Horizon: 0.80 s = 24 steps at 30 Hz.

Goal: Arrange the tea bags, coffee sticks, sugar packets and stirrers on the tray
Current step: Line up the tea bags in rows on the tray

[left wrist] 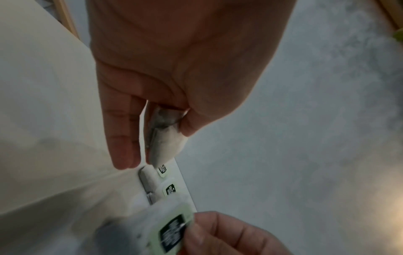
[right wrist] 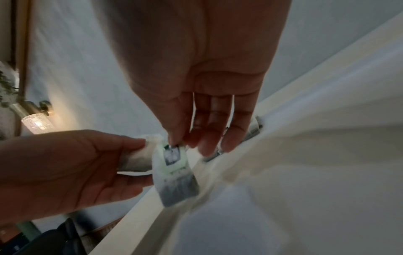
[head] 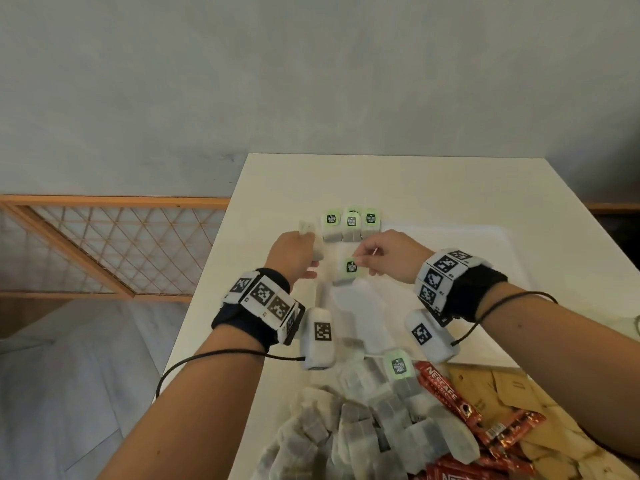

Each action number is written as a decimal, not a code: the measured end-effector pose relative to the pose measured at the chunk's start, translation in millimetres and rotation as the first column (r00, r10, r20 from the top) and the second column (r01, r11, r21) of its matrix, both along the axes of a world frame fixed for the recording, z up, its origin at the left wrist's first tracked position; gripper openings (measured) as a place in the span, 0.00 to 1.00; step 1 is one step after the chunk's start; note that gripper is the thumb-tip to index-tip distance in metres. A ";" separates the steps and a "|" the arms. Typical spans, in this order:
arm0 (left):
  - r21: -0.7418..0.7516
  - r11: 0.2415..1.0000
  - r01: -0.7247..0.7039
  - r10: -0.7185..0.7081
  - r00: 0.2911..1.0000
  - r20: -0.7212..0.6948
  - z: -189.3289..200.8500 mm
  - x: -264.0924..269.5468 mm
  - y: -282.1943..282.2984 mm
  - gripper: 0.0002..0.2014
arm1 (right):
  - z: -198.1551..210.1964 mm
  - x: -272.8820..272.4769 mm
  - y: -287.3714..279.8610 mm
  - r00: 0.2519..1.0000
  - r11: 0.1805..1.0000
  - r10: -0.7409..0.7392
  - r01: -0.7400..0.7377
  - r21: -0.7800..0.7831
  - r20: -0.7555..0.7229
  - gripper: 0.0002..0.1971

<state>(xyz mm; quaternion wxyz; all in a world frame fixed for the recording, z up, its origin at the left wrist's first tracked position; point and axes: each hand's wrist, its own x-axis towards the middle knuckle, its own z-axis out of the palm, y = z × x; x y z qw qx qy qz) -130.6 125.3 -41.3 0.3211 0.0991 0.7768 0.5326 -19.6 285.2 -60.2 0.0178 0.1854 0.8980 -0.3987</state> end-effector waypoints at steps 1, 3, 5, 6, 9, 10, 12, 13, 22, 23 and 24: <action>-0.013 1.000 -0.009 0.009 0.999 -0.044 -3.0 -4.4 0.9 0.13 | -3.3 -6.5 0.4 1.000 0.999 -0.021 0.020 0.030 0.023 0.06; -0.010 0.999 -0.052 0.051 0.993 -0.111 -9.9 -11.5 1.6 0.13 | -10.4 -20.6 4.3 0.995 0.993 -0.096 0.094 0.066 0.021 0.05; 0.027 0.995 -0.098 0.101 0.983 -0.151 -16.7 -16.3 0.9 0.12 | -15.7 -34.3 8.9 0.985 0.980 -0.169 0.171 0.104 -0.020 0.05; 0.047 0.993 -0.111 0.117 0.981 -0.152 -20.3 -18.5 0.2 0.12 | -17.3 -41.4 11.0 0.979 0.974 -0.199 0.202 0.106 -0.044 0.05; 0.097 0.985 -0.140 0.151 0.982 -0.110 -29.0 -23.4 -3.1 0.11 | -19.2 -60.9 13.3 0.959 0.961 -0.269 0.274 0.046 -0.089 0.03; 0.111 0.983 -0.147 0.157 0.983 -0.091 -30.9 -24.6 -3.7 0.10 | -20.2 -66.7 13.5 0.954 0.957 -0.285 0.289 0.031 -0.096 0.02; 0.137 0.979 -0.150 0.157 0.986 -0.047 -35.3 -26.4 -3.3 0.09 | -22.4 -77.1 13.5 0.945 0.948 -0.311 0.316 0.038 -0.101 0.01; 0.142 0.978 -0.154 0.159 0.987 -0.025 -37.6 -26.7 -3.0 0.09 | -23.1 -81.0 13.5 0.942 0.944 -0.319 0.325 0.052 -0.101 0.01; 0.192 0.978 -0.085 0.026 0.957 0.290 -36.3 -22.9 1.9 0.12 | -18.4 -96.7 12.1 0.947 0.936 -0.313 0.319 0.146 -0.067 0.04; 0.199 0.976 -0.086 0.025 0.956 0.293 -35.0 -22.0 3.0 0.12 | -17.9 -94.8 12.0 0.937 0.931 -0.337 0.346 0.118 -0.087 0.04; 0.200 0.977 -0.079 0.020 0.959 0.281 -34.0 -21.3 3.9 0.13 | -16.5 -91.6 11.6 0.924 0.923 -0.365 0.375 0.085 -0.114 0.05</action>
